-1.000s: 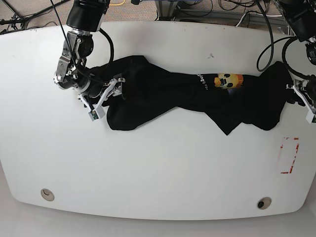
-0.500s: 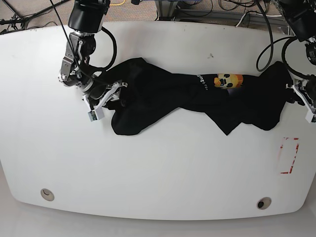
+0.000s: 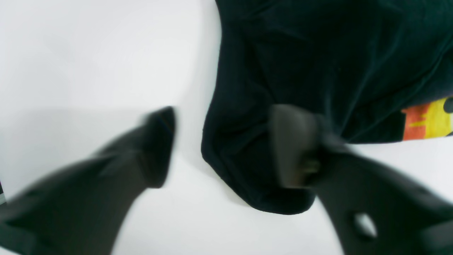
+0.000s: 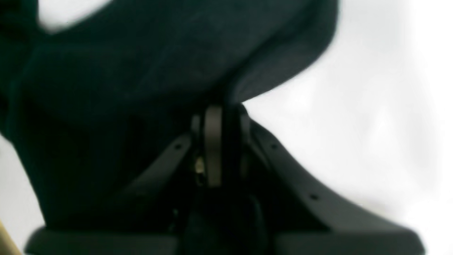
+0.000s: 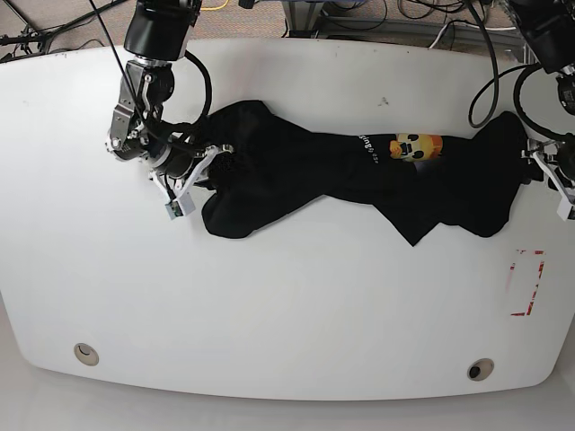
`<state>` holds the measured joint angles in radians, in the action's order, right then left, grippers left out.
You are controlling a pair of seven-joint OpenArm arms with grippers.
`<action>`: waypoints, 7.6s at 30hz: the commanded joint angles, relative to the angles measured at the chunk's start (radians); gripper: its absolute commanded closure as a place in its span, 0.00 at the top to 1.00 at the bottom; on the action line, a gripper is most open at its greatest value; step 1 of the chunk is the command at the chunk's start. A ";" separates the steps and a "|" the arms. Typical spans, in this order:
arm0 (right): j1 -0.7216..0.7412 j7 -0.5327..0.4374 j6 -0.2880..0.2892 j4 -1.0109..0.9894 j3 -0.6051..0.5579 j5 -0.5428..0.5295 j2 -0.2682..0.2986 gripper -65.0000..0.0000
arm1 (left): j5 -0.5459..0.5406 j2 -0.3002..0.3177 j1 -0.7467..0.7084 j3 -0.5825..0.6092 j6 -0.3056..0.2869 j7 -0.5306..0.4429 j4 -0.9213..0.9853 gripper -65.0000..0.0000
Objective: Fold the T-shirt properly
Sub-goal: 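Move the left gripper along the shirt and grasp its other end, then adjust the left gripper's grasp on the shirt end, holding with right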
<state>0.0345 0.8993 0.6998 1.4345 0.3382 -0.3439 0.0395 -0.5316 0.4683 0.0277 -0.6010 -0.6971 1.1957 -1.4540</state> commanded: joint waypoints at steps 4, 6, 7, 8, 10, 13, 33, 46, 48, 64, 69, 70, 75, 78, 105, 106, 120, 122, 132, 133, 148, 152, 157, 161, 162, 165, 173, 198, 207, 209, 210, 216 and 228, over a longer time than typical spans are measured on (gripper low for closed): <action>0.014 0.036 -0.002 0.065 0.004 0.000 0.004 0.24 | 0.012 0.025 0.011 -0.001 -0.001 -0.033 -0.011 0.81; 0.016 0.031 -0.002 0.071 0.011 0.005 0.010 0.32 | 0.052 0.018 0.014 0.000 -0.001 -0.054 -0.012 0.85; 0.017 0.032 -0.002 0.073 0.011 0.006 0.011 0.33 | 0.056 0.017 0.015 0.000 -0.001 -0.057 -0.011 0.85; 0.018 0.034 -0.002 0.076 0.010 0.006 0.011 0.33 | 0.060 0.016 0.016 -0.001 -0.001 -0.060 -0.011 0.85; 0.019 0.035 -0.002 0.078 0.011 0.008 0.013 0.33 | 0.071 0.013 0.021 -0.002 -0.001 -0.065 -0.007 0.85; 0.020 0.034 -0.002 0.076 0.010 0.009 0.016 0.33 | 0.081 0.004 0.027 -0.002 -0.001 -0.067 0.001 0.86; 0.032 0.002 -0.002 0.030 0.008 0.017 0.020 0.31 | 0.063 -0.113 0.126 0.030 -0.001 -0.063 0.047 0.86; 0.030 0.011 -0.002 0.021 0.005 0.027 0.007 0.29 | 0.138 -0.133 0.206 0.118 -0.001 -0.058 0.157 0.85; 0.031 0.011 -0.002 0.021 0.005 0.027 0.006 0.30 | 0.152 -0.132 0.212 0.132 -0.001 -0.061 0.161 0.85; 0.020 0.019 -0.002 0.034 0.011 0.052 0.010 0.30 | 0.187 -0.130 0.170 0.031 -0.001 -0.087 0.155 0.87; 0.016 0.034 -0.002 0.033 0.009 0.056 0.007 0.30 | 0.201 -0.123 0.166 -0.024 -0.001 -0.094 0.166 0.88; 0.016 0.035 -0.002 0.034 0.009 0.056 0.006 0.30 | 0.203 -0.123 0.163 -0.028 -0.001 -0.096 0.168 0.88; 0.014 0.036 -0.002 0.035 0.008 0.058 0.007 0.30 | 0.219 -0.121 0.154 -0.029 -0.001 -0.102 0.170 0.89; 0.015 0.040 -0.002 0.024 0.009 0.058 0.007 0.30 | 0.239 -0.125 0.157 -0.007 -0.001 -0.111 0.182 0.86; 0.011 0.036 -0.002 0.029 0.011 0.052 0.005 0.29 | 0.246 -0.125 0.162 0.025 -0.001 -0.118 0.211 0.01; 0.011 0.036 -0.002 0.029 0.012 0.053 0.005 0.29 | 0.245 -0.125 0.162 0.027 -0.001 -0.120 0.209 0.02; 0.007 0.038 -0.002 0.031 0.005 0.051 0.009 0.29 | 0.246 -0.118 0.135 0.029 -0.001 -0.108 0.129 0.42; 0.008 0.038 -0.002 0.035 0.004 0.052 0.009 0.29 | 0.245 -0.116 0.131 0.026 -0.001 -0.090 0.096 0.28; 0.010 0.041 -0.002 0.072 0.007 0.043 0.011 0.22 | 0.240 -0.113 0.152 0.034 -0.001 -0.009 0.004 0.00; 0.010 0.042 -0.002 0.076 0.006 0.043 0.011 0.21 | 0.240 -0.113 0.155 0.035 -0.001 -0.006 0.000 0.00; 0.008 0.046 -0.002 0.074 0.021 0.050 0.013 0.26 | 0.249 -0.124 0.127 0.094 -0.001 0.028 -0.035 0.00; 0.009 0.047 -0.002 0.073 0.031 0.050 0.017 0.26 | 0.250 -0.125 0.124 0.098 -0.001 0.028 -0.036 0.00; 0.009 0.052 -0.002 0.074 0.047 0.050 0.025 0.26 | 0.253 -0.126 0.121 0.107 -0.001 0.029 -0.035 0.00; 0.008 0.056 -0.002 0.072 0.040 0.049 0.027 0.26 | 0.251 -0.128 0.126 0.104 -0.001 0.017 -0.036 0.00; -0.048 0.071 -0.004 0.061 0.042 0.061 0.018 0.26 | 0.256 -0.164 0.067 0.114 0.001 0.046 -0.012 0.02; -0.064 0.071 -0.004 0.062 0.042 0.058 0.018 0.26 | 0.255 -0.164 0.044 0.112 0.001 0.065 -0.017 0.03; -0.066 0.071 -0.006 0.062 0.042 0.058 0.018 0.26 | 0.253 -0.164 0.041 0.111 0.001 0.069 -0.020 0.03; -0.068 0.071 -0.004 0.062 0.042 0.056 0.018 0.26 | 0.250 -0.164 0.042 0.111 0.000 0.072 -0.136 0.15; -0.068 0.071 -0.004 0.062 0.042 0.056 0.020 0.26 | 0.255 -0.159 0.065 0.072 0.000 0.069 -0.170 0.16; -0.068 0.071 -0.004 0.062 0.042 0.056 0.020 0.26 | 0.256 -0.158 0.073 0.037 0.000 0.069 -0.155 0.16; -0.068 0.071 -0.004 0.062 0.042 0.056 0.020 0.26 | 0.256 -0.156 0.074 0.028 0.000 0.069 -0.143 0.16; -0.068 0.071 -0.004 0.062 0.037 0.056 0.020 0.26 | 0.252 -0.107 0.079 -0.001 0.000 0.063 -0.046 0.16; -0.068 0.071 -0.004 0.062 0.037 0.056 0.020 0.26 | 0.259 -0.073 0.070 -0.064 0.000 0.017 0.002 0.56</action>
<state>-0.0311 0.9211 0.7006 1.4963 0.3779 -0.3225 0.0505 -0.2779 0.3603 0.0860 -0.6403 -0.6971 1.2282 -1.4387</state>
